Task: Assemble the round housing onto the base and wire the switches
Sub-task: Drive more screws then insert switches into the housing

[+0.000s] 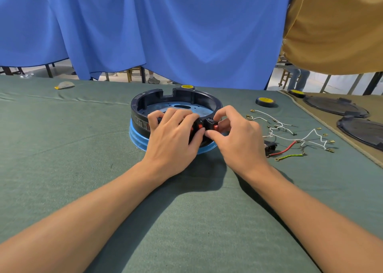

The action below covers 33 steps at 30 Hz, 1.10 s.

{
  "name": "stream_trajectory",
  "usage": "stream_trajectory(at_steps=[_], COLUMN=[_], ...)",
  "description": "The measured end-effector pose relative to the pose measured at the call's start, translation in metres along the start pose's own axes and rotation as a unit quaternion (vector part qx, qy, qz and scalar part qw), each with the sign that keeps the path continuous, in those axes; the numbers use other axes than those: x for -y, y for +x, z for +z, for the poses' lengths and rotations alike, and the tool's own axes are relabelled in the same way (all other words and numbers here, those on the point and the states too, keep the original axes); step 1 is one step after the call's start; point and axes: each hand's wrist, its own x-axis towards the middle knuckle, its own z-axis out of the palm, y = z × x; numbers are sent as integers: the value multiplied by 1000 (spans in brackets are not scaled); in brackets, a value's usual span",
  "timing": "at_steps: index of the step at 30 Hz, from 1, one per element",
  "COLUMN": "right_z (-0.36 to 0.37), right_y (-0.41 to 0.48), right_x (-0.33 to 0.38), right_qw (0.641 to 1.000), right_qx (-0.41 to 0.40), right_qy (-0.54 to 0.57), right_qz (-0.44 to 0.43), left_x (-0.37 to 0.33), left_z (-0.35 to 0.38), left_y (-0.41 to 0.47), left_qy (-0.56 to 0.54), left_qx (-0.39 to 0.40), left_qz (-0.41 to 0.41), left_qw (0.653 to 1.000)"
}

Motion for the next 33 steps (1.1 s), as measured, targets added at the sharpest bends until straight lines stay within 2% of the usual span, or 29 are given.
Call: stream_trajectory(at_steps=[7,14,18,25,29,33], right_z=[4,-4,-1,1,-3,-9], right_y=[2,6,8,11,16,22], right_x=[-2,-10,-10,-9,-11,-16], right_qw=[1000,995,992,987,954,929], right_qx=[22,24,16,37,93,160], right_qy=[-8,73,107,154,260,305], right_qz=[-20,-63,-59,-2,115,134], left_x=[-2,-3,-5,-9,-9,-9], left_z=[-3,-5,-5,-3,-2,-3], left_y=[3,5,6,10,10,8], left_qy=[-31,-23,-28,-41,-38,-30], left_qx=[-4,-39,-45,-67,-71,-63], left_qz=[-24,-57,-75,-111,-108,-94], left_qw=[999,997,996,991,991,993])
